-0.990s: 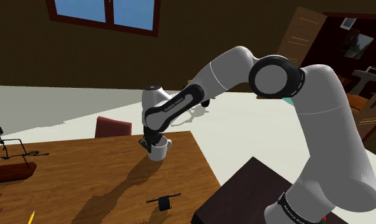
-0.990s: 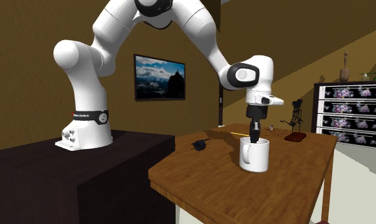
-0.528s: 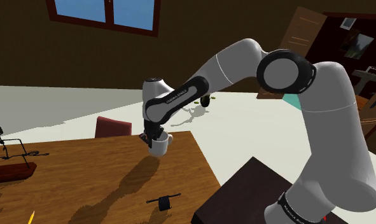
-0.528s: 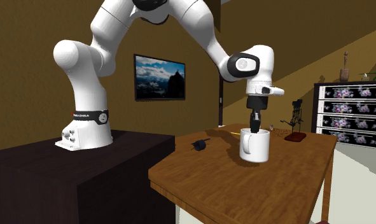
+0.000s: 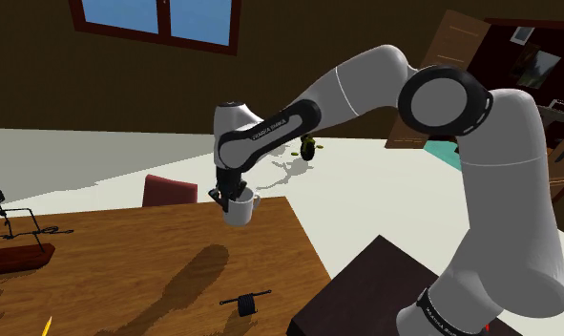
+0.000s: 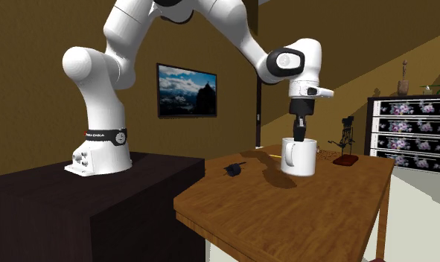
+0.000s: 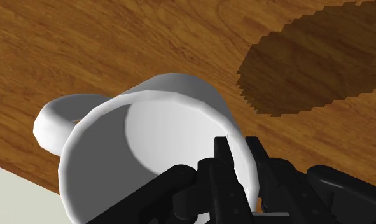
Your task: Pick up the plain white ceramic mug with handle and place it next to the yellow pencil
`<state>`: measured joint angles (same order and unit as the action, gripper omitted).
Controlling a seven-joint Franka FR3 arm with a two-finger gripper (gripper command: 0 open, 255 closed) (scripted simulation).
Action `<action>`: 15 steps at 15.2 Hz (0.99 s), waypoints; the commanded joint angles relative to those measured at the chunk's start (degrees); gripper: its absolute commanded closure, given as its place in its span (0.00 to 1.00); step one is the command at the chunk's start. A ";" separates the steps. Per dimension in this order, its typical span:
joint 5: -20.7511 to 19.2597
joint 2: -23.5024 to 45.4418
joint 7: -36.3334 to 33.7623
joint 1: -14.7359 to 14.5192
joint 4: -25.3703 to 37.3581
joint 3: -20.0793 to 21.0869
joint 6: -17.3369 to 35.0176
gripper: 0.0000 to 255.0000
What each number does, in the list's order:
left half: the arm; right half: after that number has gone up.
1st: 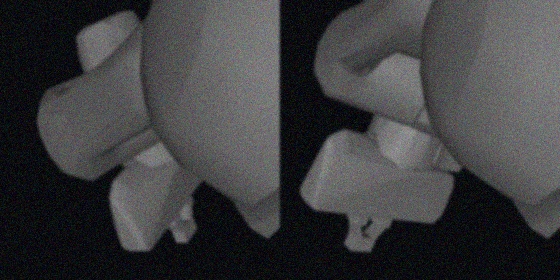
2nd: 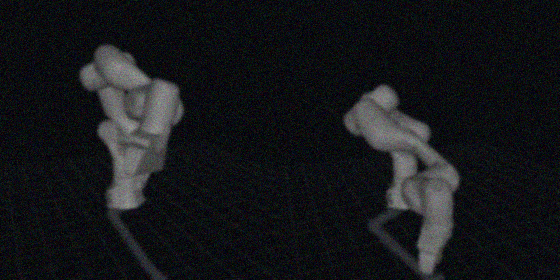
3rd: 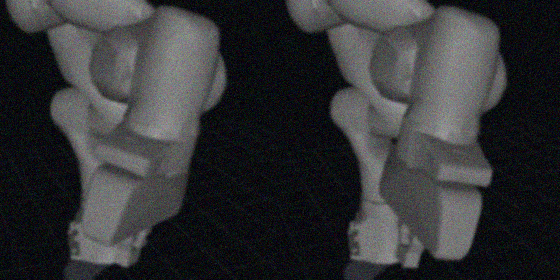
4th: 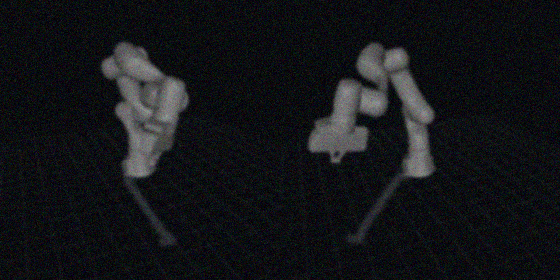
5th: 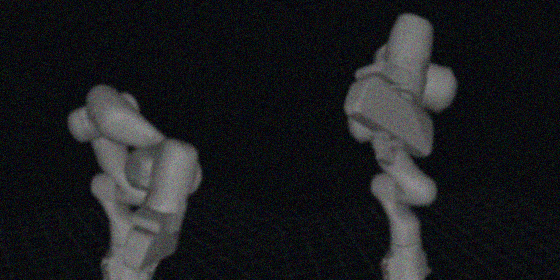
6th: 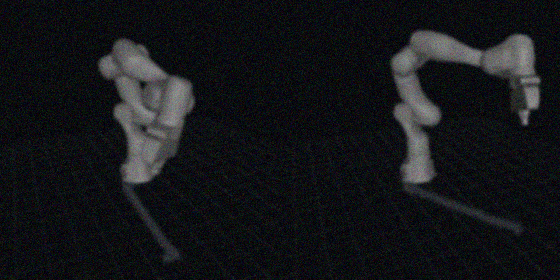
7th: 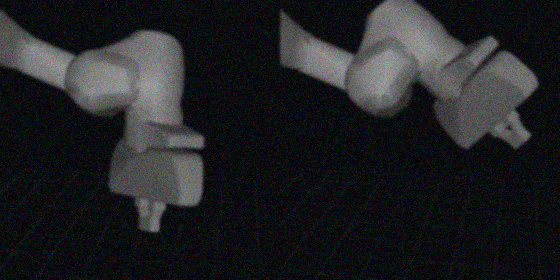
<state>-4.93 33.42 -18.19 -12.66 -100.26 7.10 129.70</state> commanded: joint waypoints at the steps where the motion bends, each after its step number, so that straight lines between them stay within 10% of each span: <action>1: 0.17 -1.28 0.09 0.09 -0.19 0.12 -1.08 1.00; 15: 1.13 -7.29 0.66 0.46 2.00 0.68 -9.24 1.00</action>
<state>-3.87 26.61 -17.53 -12.19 -98.62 7.72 121.30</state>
